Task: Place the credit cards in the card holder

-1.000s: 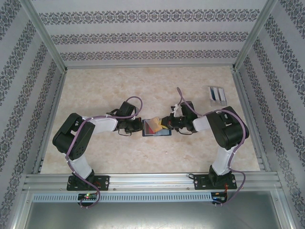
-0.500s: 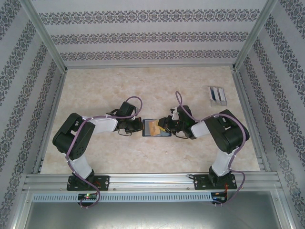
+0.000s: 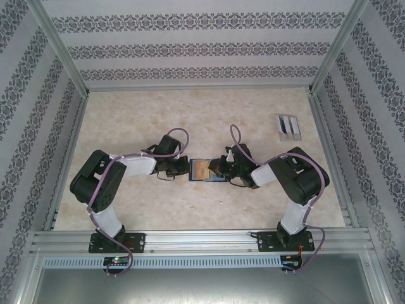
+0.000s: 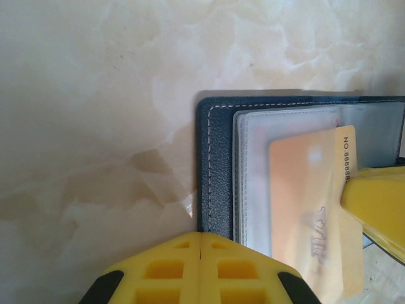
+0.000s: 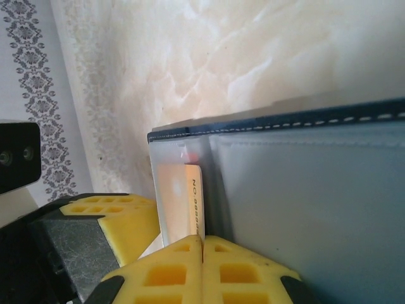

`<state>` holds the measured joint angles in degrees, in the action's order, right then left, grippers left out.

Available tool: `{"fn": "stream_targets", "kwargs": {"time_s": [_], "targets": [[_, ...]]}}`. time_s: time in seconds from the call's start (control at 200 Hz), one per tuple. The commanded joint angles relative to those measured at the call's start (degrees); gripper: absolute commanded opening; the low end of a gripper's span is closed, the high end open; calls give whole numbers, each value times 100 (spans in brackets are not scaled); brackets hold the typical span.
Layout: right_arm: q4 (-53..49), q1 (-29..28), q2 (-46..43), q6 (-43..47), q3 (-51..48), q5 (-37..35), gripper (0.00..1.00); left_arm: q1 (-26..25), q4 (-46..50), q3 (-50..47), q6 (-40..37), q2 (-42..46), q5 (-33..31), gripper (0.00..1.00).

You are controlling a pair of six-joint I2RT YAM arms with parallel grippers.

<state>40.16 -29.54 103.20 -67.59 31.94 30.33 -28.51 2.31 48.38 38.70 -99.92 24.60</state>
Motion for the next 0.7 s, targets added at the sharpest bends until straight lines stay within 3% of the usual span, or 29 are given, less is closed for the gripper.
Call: {"fn": "stream_targets", "kwargs": {"time_s": [0.0,0.1,0.315,0.694], "targets": [[22,-158,-36,-69,-141,-697,0,-66,345,-148,30,-177,-188,0],[238,-332,-147,-58,-300,-1122,0,-67,362,-157,24,-163,-183,0],[238,-288,-305,8,-413,-1340,0,-69,415,-210,-21,-129,-173,0],[524,-388,2,-156,-192,-1192,0,-69,376,-250,42,-111,-175,0]]}}
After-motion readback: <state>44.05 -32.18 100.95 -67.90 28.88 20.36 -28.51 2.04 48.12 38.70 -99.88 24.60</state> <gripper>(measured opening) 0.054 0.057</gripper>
